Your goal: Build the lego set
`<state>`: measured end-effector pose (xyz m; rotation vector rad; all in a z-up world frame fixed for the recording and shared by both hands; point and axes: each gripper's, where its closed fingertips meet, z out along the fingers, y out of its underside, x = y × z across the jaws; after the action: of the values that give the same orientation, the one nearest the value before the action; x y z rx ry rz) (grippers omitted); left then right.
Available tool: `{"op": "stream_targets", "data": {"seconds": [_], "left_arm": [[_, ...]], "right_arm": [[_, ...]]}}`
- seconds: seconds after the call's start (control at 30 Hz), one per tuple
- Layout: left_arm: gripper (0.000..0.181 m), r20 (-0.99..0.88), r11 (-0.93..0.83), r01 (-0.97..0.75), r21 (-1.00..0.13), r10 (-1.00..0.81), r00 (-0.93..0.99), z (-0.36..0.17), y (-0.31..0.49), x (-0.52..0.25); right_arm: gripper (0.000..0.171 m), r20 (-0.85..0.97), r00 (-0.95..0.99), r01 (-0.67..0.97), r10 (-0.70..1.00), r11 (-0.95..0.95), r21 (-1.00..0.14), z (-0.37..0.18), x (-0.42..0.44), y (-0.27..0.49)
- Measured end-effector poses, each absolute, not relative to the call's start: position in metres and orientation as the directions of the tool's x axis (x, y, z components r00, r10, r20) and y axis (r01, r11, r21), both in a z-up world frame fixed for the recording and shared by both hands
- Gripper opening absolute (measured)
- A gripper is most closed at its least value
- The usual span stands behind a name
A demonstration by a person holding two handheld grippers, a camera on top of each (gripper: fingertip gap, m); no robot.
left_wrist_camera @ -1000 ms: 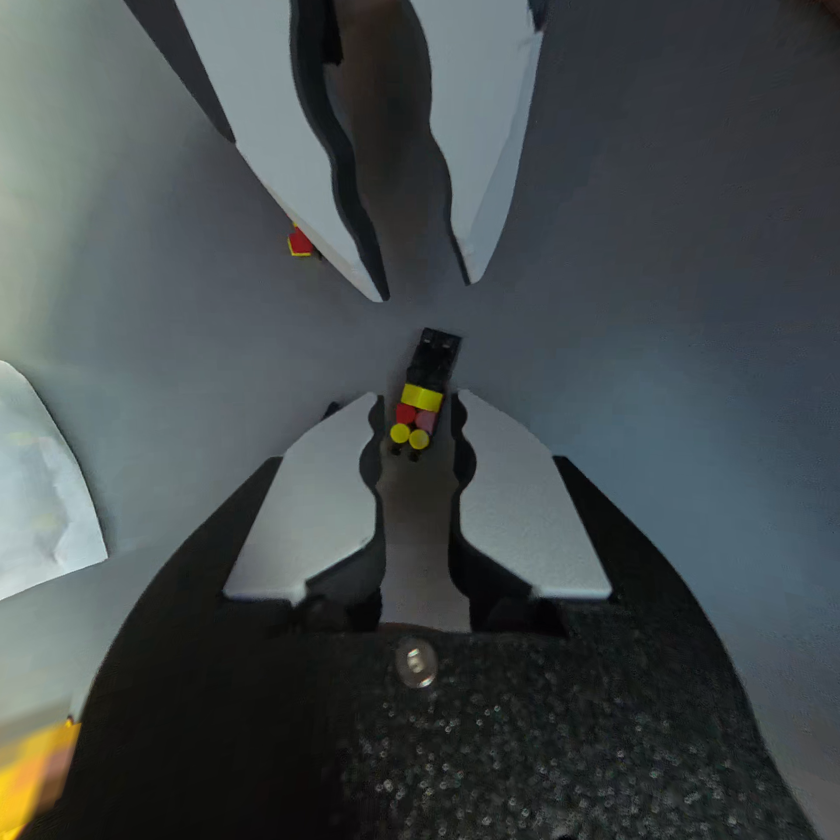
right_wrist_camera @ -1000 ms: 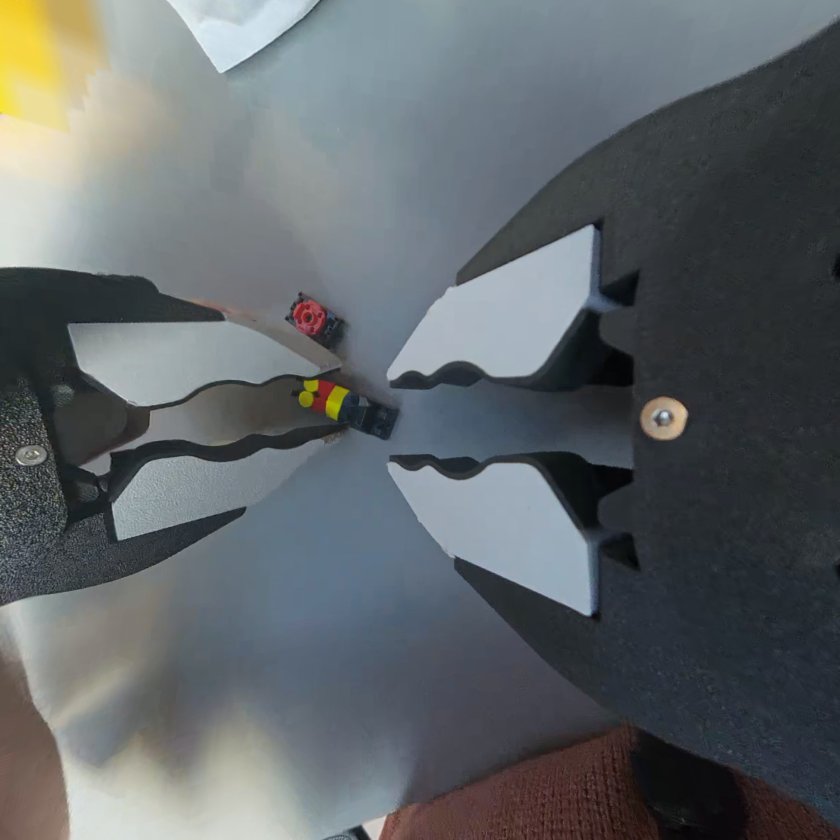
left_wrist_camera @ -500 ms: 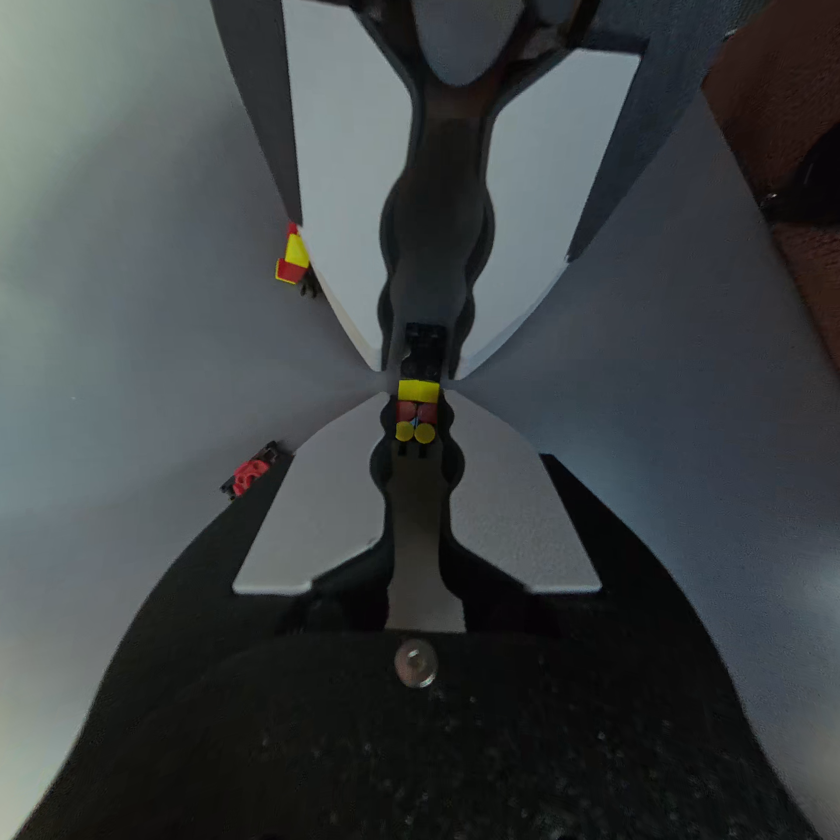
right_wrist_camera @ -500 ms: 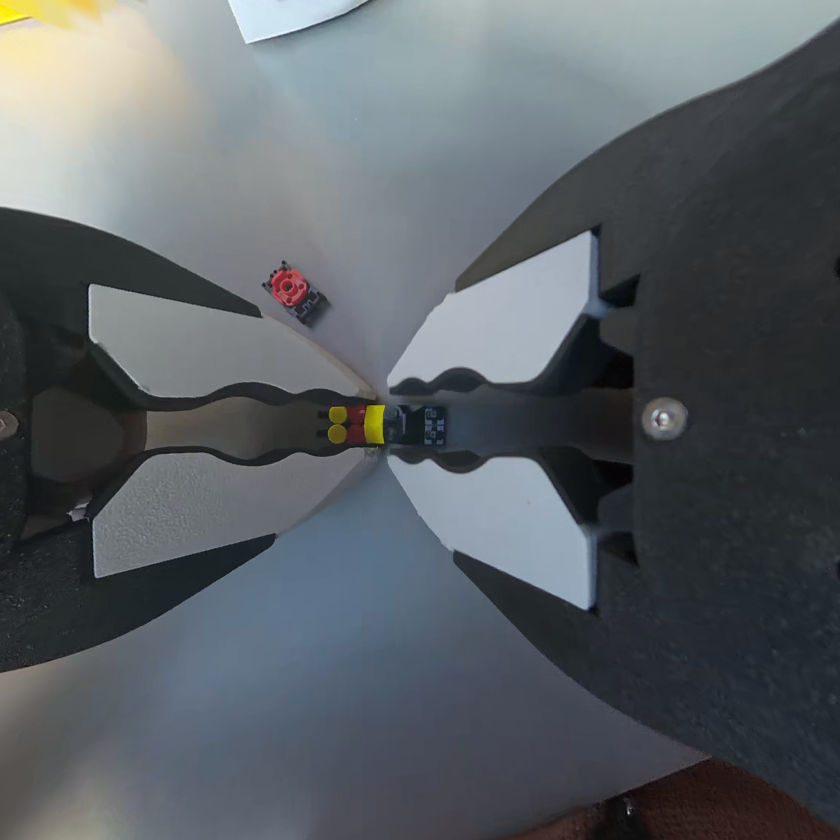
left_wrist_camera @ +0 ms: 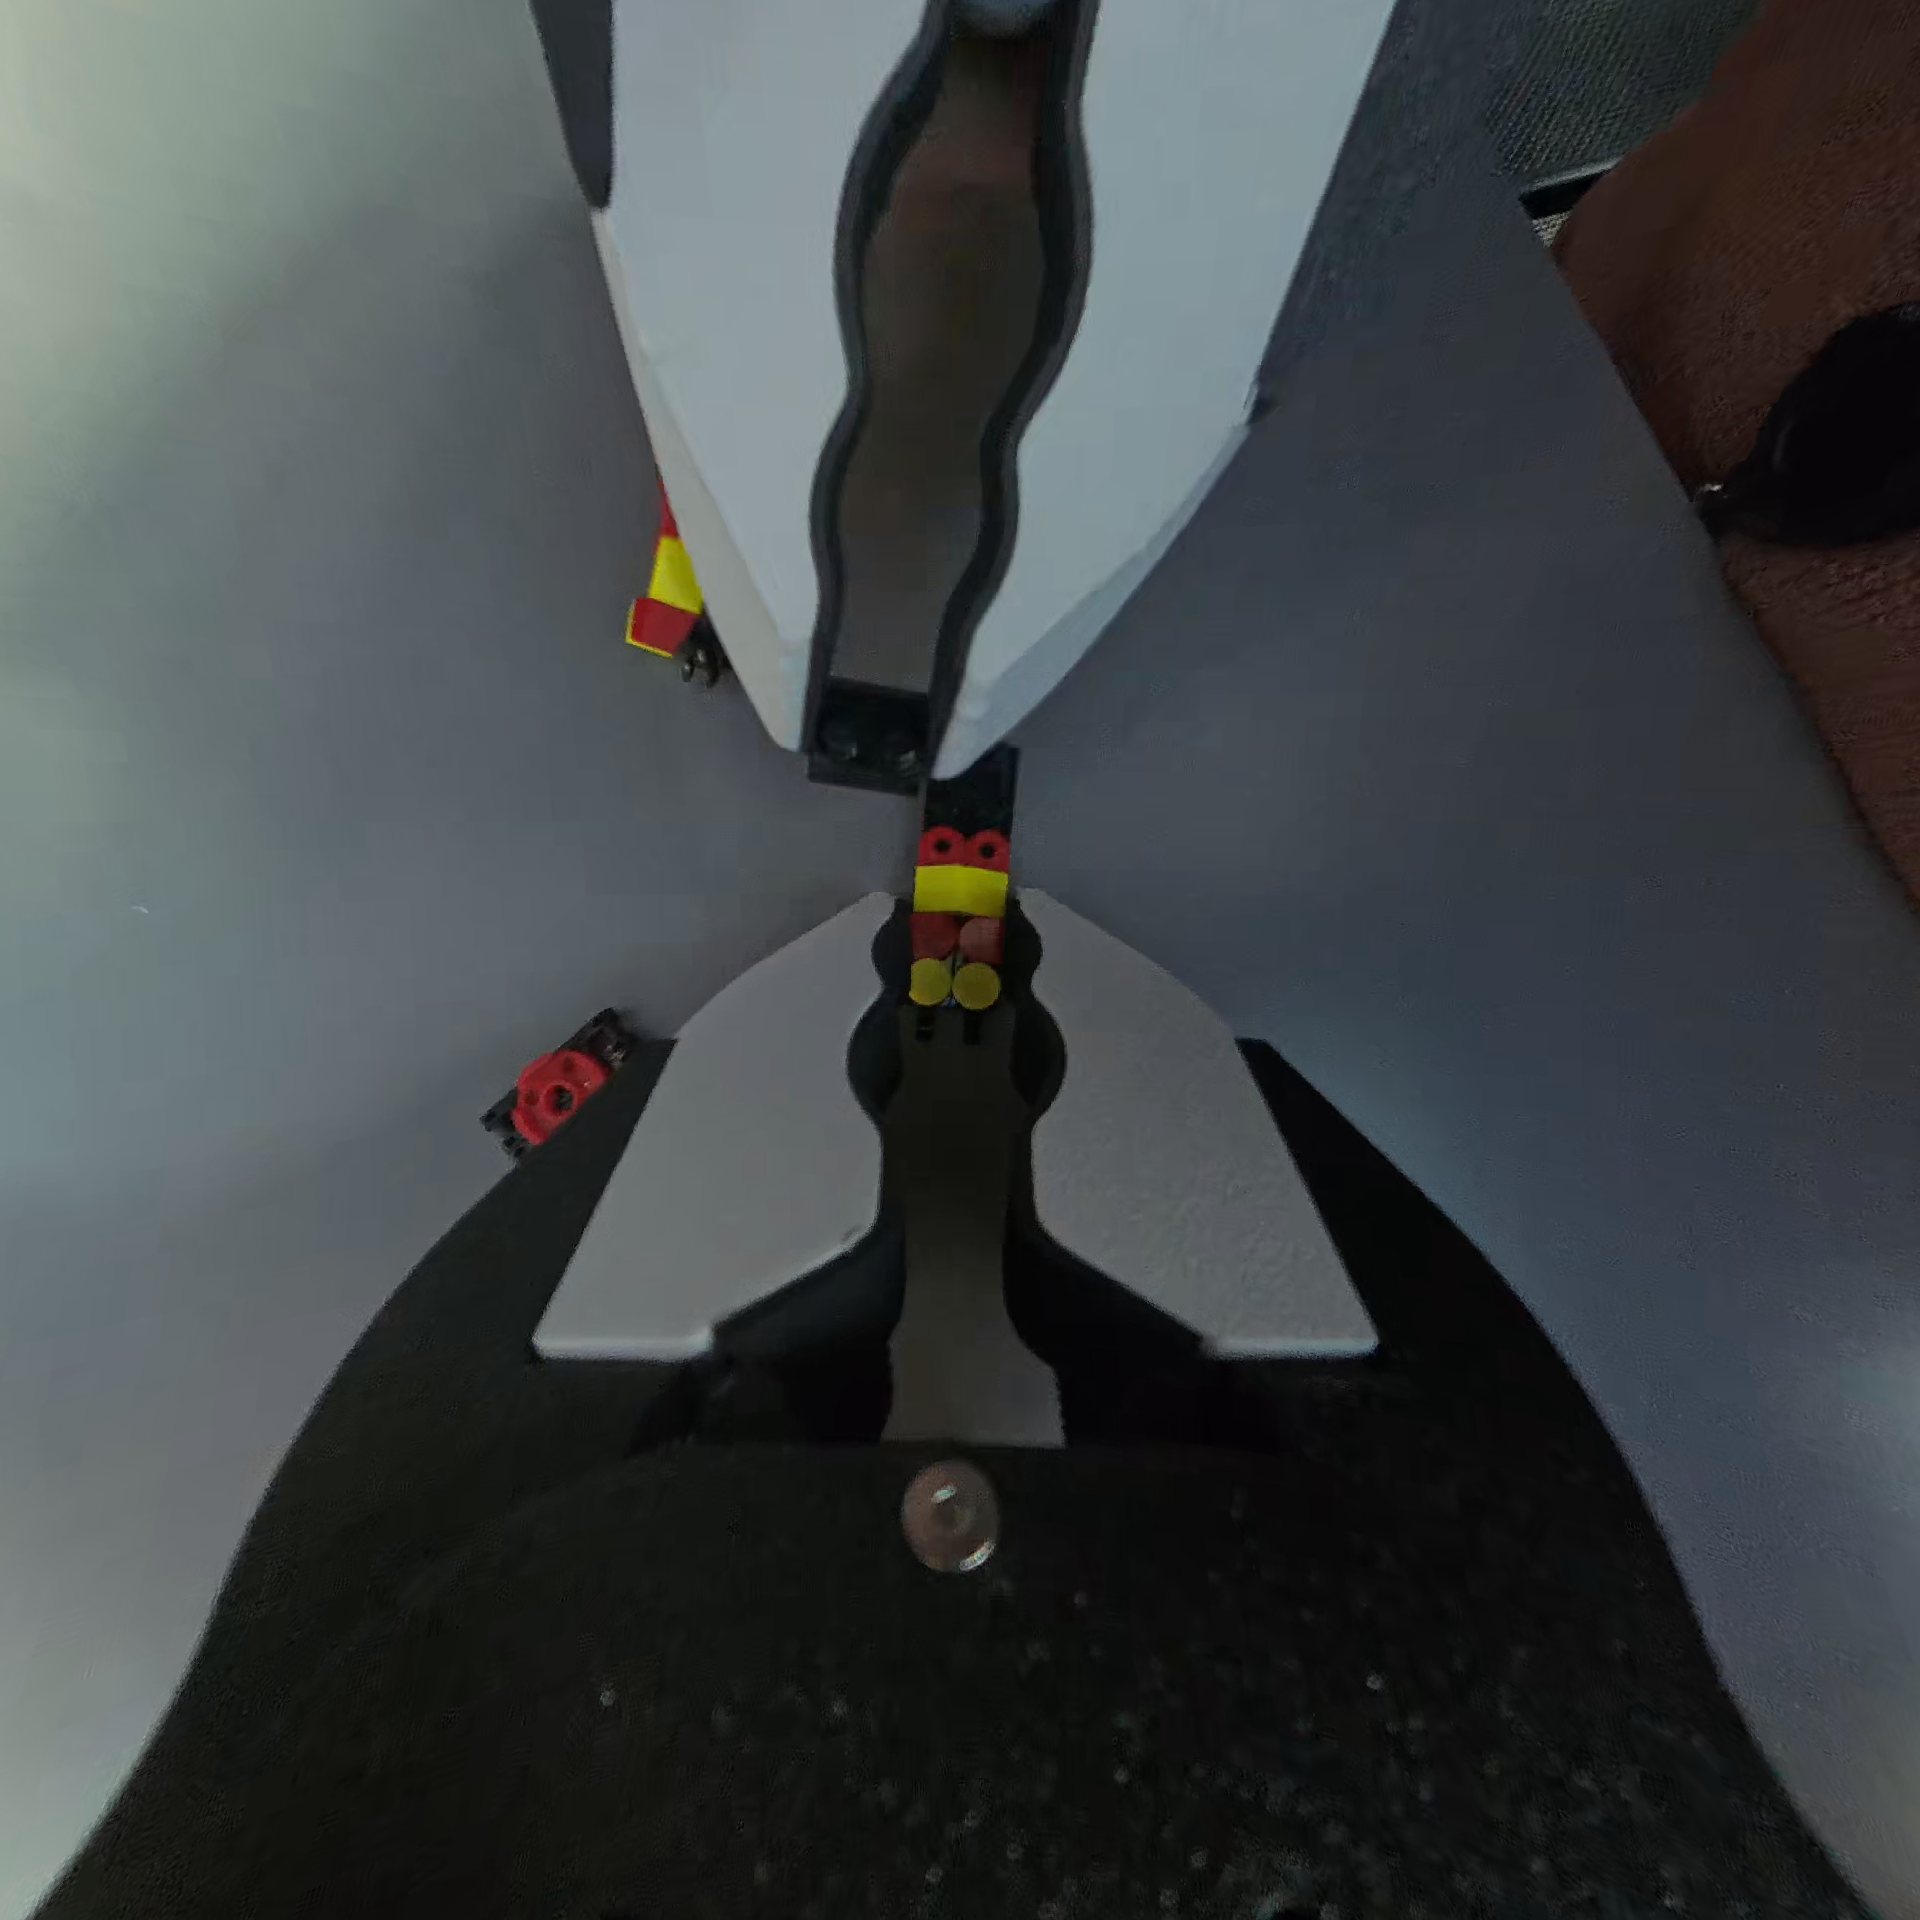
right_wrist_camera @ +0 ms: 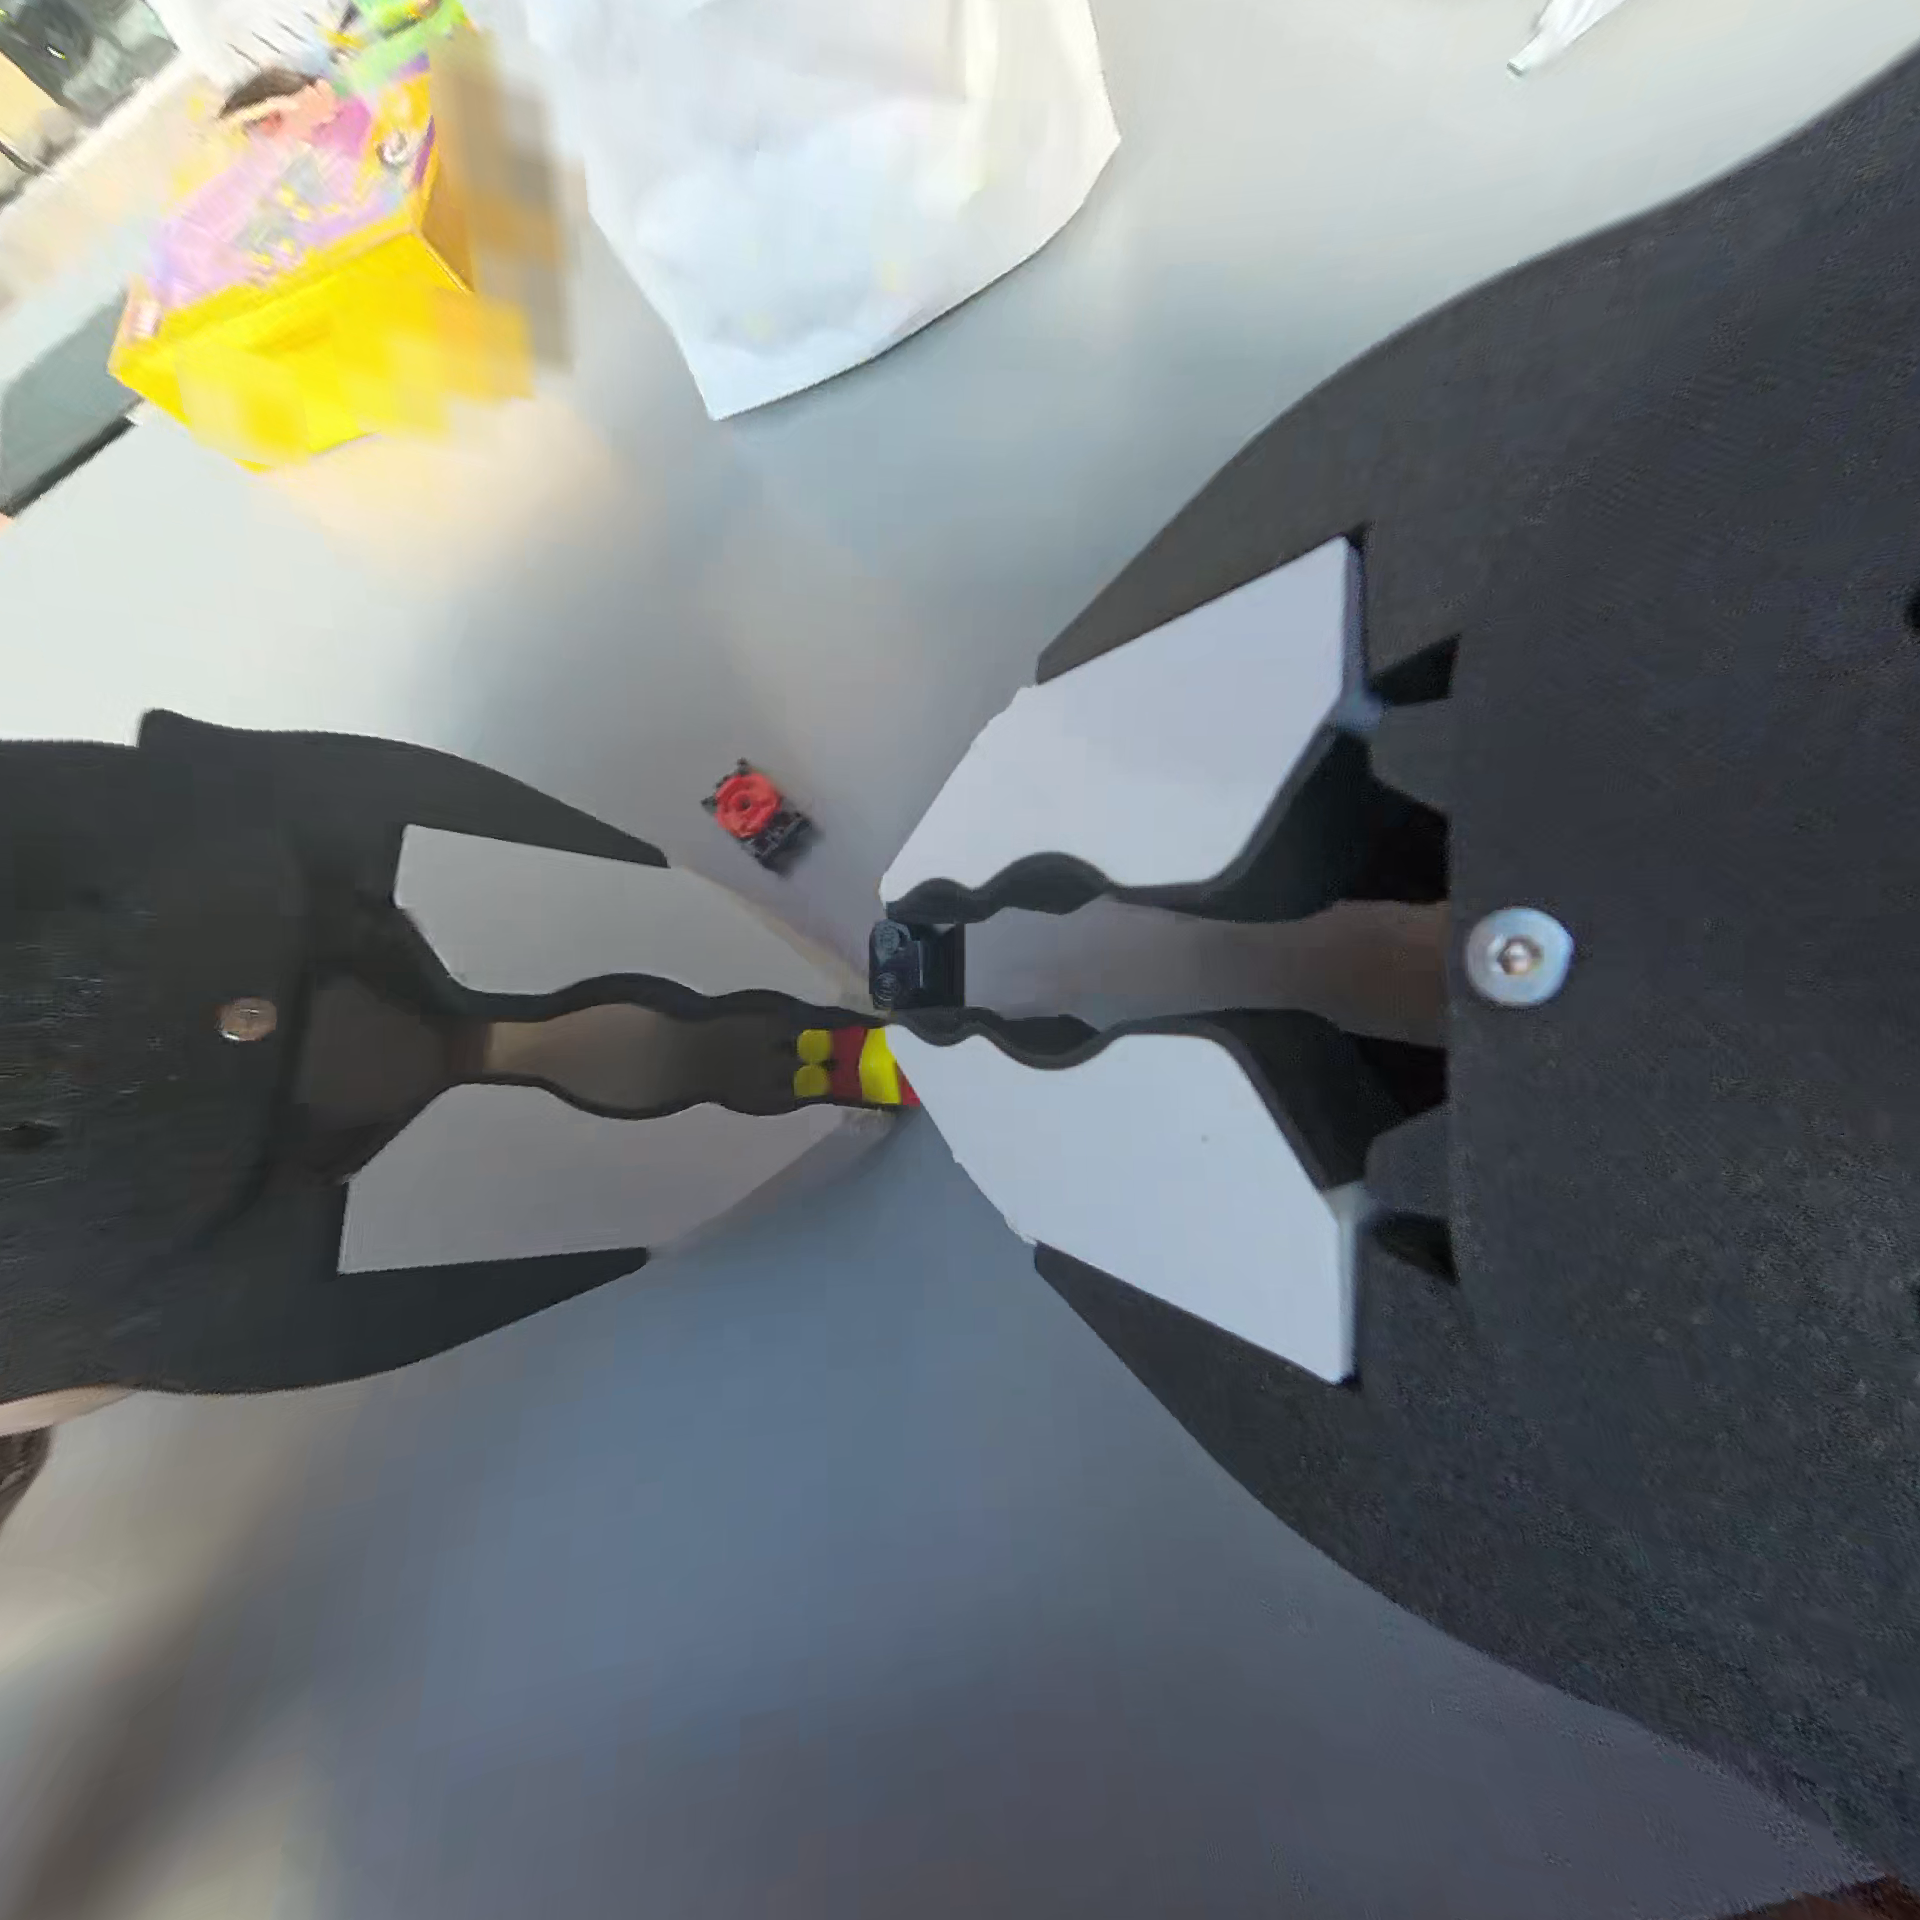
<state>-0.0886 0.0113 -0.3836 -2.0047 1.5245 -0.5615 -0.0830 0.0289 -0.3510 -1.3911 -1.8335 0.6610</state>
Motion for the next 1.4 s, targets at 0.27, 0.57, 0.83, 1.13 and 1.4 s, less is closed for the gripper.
{"op": "stream_targets", "data": {"seconds": [0.27, 0.57, 0.83, 1.13, 1.4], "left_arm": [[0.016, 0.013, -0.221, -0.697, -0.682, -0.957, 0.291, -0.383, 0.007, -0.083], [0.016, -0.013, -0.248, -0.657, -0.712, -0.93, 0.366, -0.374, 0.017, -0.091], [0.016, -0.062, -0.218, -0.602, -0.768, -0.911, 0.409, -0.356, 0.032, -0.093], [0.016, -0.491, 0.175, -0.581, -0.795, -0.747, 0.448, -0.287, 0.05, -0.069], [0.016, -0.23, 0.012, -0.491, -0.871, -0.893, 0.387, -0.293, 0.041, -0.042]], "right_arm": [[0.015, 0.307, 0.128, 0.513, 0.943, 0.202, -0.834, -0.25, -0.083, 0.162], [0.03, 0.226, -0.051, 0.732, 0.973, 0.19, -0.655, -0.305, -0.143, 0.237], [0.031, 0.177, -0.019, 0.598, 0.984, 0.153, -0.786, -0.253, -0.095, 0.184], [0.026, -0.357, 0.016, 0.291, 0.934, -0.346, -0.892, -0.282, -0.038, 0.054], [0.027, 0.177, -0.019, 0.284, 0.984, 0.175, -0.943, -0.278, -0.028, 0.037]]}}
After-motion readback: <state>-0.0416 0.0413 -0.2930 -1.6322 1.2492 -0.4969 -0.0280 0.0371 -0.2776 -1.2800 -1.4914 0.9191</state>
